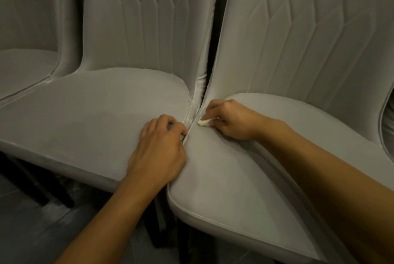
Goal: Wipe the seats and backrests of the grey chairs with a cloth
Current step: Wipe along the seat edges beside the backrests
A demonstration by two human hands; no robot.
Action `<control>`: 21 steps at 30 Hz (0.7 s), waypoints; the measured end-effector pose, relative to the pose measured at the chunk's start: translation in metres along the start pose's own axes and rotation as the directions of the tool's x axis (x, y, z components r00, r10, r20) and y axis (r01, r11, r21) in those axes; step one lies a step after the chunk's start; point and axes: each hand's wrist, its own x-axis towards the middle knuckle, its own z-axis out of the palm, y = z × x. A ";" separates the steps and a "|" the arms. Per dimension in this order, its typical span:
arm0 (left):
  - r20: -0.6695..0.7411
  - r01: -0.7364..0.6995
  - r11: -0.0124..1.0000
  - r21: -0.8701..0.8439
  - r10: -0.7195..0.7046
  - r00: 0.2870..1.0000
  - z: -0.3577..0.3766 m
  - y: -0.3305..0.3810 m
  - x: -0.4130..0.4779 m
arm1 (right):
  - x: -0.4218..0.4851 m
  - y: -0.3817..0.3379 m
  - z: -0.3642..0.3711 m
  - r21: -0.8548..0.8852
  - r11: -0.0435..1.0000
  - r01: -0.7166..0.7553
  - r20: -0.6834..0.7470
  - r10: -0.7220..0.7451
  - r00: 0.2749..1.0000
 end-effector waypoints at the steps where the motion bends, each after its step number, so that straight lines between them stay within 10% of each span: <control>1: 0.000 0.005 1.000 -0.002 -0.005 1.000 0.000 0.000 0.000 | 0.000 0.001 -0.006 0.046 0.999 -0.021 0.024 0.020 1.000; 7: -0.018 0.011 1.000 0.004 -0.011 1.000 0.001 0.001 0.000 | 0.019 0.019 0.015 -0.037 0.976 -0.215 -0.361 0.188 0.913; 13: -0.021 0.015 1.000 0.000 -0.015 1.000 0.001 0.002 -0.001 | 0.010 -0.001 0.015 0.052 0.998 0.033 -0.130 -0.026 0.991; 16: -0.025 0.006 1.000 0.002 -0.005 1.000 0.001 0.001 -0.001 | 0.000 -0.004 -0.001 0.274 0.957 -0.098 0.008 0.099 0.995; 21: -0.048 0.015 1.000 -0.017 -0.016 0.999 0.001 0.002 -0.001 | 0.015 0.017 0.017 0.062 0.934 -0.353 -0.375 0.349 0.859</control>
